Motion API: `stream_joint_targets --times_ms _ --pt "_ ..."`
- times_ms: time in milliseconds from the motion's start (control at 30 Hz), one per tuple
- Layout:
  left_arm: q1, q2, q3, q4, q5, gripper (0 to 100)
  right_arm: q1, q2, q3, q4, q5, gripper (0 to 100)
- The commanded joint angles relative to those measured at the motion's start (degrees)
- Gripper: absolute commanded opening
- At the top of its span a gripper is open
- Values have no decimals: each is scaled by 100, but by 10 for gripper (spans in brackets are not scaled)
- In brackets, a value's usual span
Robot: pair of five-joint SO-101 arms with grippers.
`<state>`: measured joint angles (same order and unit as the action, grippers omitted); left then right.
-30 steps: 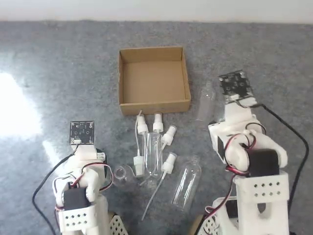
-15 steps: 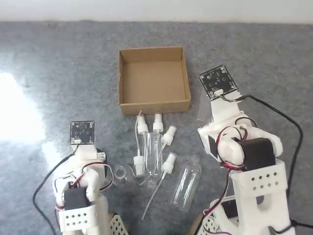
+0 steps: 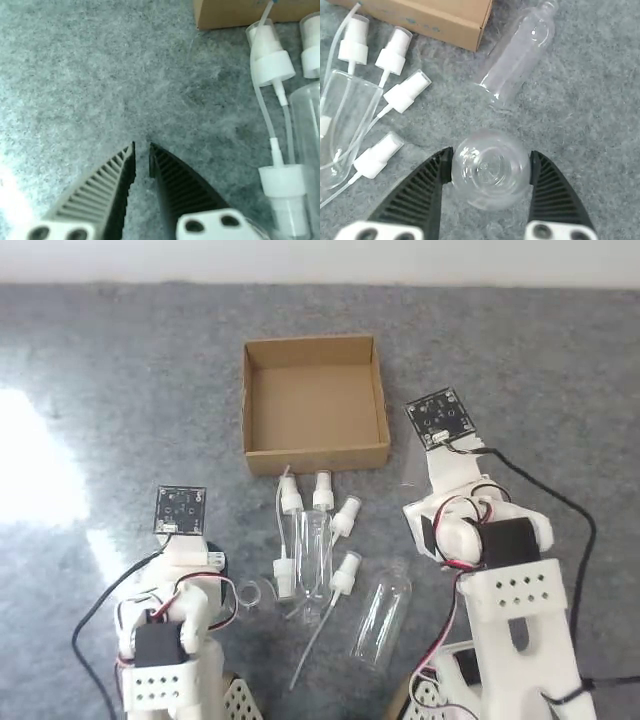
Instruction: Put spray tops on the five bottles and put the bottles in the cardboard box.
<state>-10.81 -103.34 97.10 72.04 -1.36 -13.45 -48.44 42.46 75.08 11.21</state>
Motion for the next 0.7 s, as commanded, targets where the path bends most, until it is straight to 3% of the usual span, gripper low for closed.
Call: stream_joint_targets --times_ms 0,100,367,500,667 --pt "0 -114 -101 -229 -44 43 75 57 290 -655 70 122" --pt "-105 -114 -101 -413 -44 43 84 57 457 -884 70 122" --pt "-1240 -114 -101 -993 -44 43 48 66 765 -1341 26 122" --pt "-1336 -114 -101 -1108 -53 44 48 66 932 -1587 18 122" --pt "-1371 -114 -470 -1055 -870 43 75 22 976 -1648 9 122"
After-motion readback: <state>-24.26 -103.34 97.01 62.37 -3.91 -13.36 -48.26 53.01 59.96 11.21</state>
